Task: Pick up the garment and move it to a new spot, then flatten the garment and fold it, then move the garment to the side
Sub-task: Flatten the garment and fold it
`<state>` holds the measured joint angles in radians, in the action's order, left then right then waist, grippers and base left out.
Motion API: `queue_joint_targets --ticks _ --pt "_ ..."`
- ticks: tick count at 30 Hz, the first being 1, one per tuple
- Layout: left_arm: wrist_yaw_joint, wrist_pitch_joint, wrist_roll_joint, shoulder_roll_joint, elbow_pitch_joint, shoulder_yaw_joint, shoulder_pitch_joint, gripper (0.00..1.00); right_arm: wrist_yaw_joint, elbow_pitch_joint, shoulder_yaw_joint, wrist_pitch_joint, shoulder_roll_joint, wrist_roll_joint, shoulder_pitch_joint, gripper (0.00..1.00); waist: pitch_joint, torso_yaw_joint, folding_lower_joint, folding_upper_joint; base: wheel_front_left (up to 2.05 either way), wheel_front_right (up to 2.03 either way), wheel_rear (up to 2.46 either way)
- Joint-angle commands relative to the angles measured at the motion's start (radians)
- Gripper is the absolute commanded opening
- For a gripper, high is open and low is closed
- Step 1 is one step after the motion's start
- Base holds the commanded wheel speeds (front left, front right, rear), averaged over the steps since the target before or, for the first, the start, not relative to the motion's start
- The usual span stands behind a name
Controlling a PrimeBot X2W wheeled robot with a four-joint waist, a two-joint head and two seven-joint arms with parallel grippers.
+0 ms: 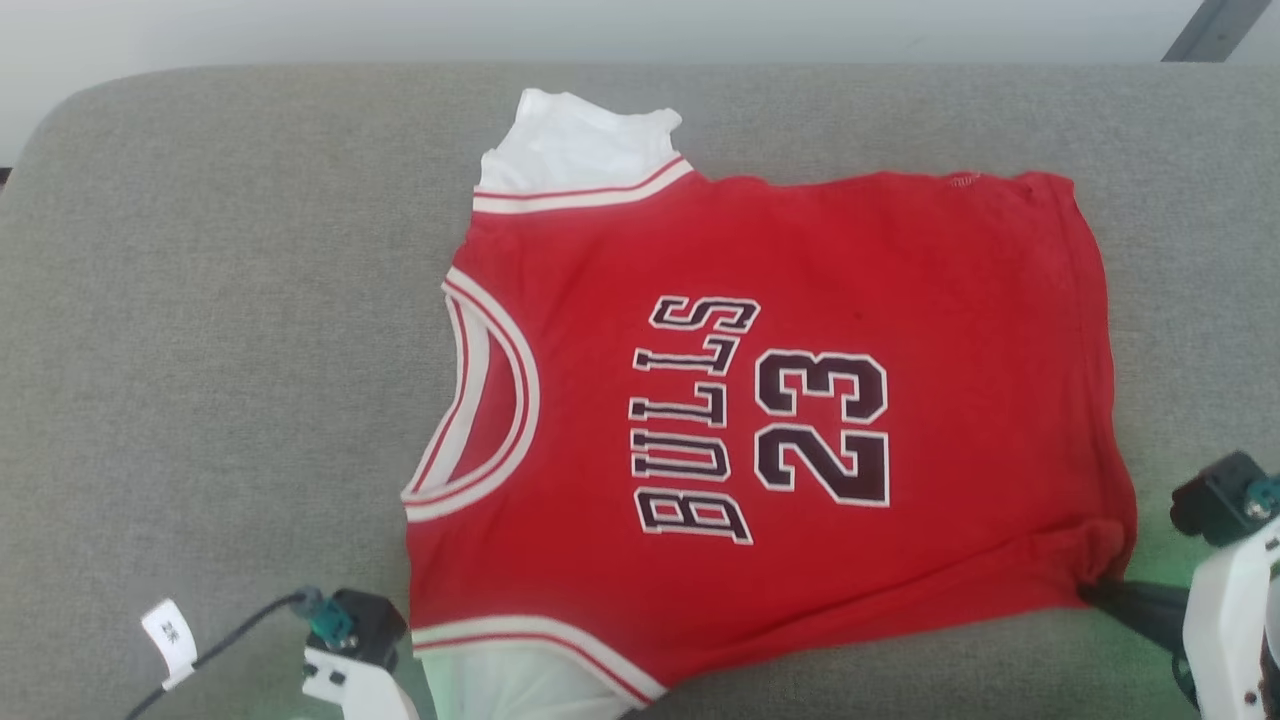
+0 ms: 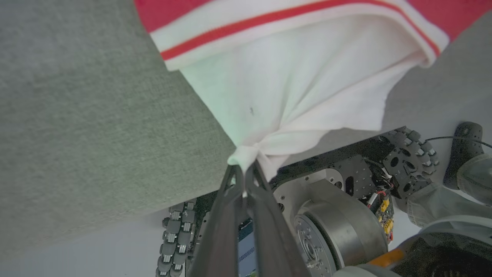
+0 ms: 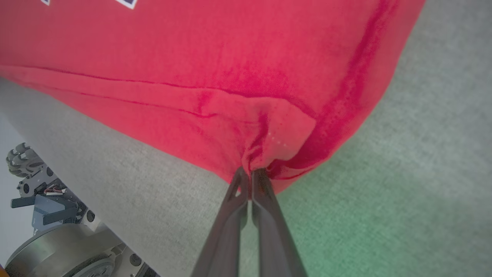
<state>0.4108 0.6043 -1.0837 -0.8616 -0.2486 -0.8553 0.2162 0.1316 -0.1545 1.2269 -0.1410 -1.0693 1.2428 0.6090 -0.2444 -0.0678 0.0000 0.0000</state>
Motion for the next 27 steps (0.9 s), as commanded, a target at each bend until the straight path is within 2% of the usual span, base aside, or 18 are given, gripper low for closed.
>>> queue_joint_targets --ticks 1,6,10,13,17,18,22,27 --pt "0.008 -0.008 -0.011 -0.004 -0.005 -0.003 -0.023 0.00 -0.002 0.009 0.005 0.003 -0.009 0.006 -0.031 0.00 0.000 0.004 0.0000 0.0000 0.00 0.00 0.00" --pt "0.014 -0.017 0.007 -0.028 -0.022 0.015 -0.007 0.00 -0.002 0.031 -0.021 0.026 -0.008 0.029 -0.066 0.00 0.005 0.015 0.0000 0.0000 0.00 0.00 0.00" --pt "0.016 -0.022 0.048 -0.078 -0.056 0.048 0.053 0.00 -0.002 0.028 -0.067 0.051 -0.003 0.028 -0.050 0.00 0.009 0.030 0.0000 0.0000 0.00 0.00 0.00" --pt "-0.002 -0.016 0.094 -0.116 -0.073 0.075 0.126 0.00 -0.002 0.023 -0.103 0.052 0.005 0.013 -0.020 0.00 0.004 0.044 0.0000 0.0000 0.00 0.00 0.00" --pt "-0.047 0.001 0.154 -0.138 -0.054 0.103 0.251 0.00 -0.002 -0.006 -0.158 0.043 0.029 -0.008 0.032 0.00 -0.015 0.061 0.0000 0.0000 0.00 0.00 0.00" --pt "-0.047 0.001 0.154 -0.138 -0.054 0.103 0.251 0.00 -0.002 -0.006 -0.158 0.043 0.029 -0.008 0.032 0.00 -0.015 0.061 0.0000 0.0000 0.00 0.00 0.00" --pt "-0.137 0.015 0.225 -0.116 0.018 0.101 0.395 0.00 -0.002 -0.058 -0.203 0.024 0.077 -0.035 0.097 0.00 -0.043 0.075 0.0000 0.0000 0.00 0.00 0.00" --pt "-0.246 0.016 0.281 -0.022 0.181 0.070 0.553 0.00 -0.002 -0.140 -0.229 -0.002 0.160 -0.069 0.167 0.00 -0.082 0.086 0.0000 0.0000 0.00 0.00 0.00"
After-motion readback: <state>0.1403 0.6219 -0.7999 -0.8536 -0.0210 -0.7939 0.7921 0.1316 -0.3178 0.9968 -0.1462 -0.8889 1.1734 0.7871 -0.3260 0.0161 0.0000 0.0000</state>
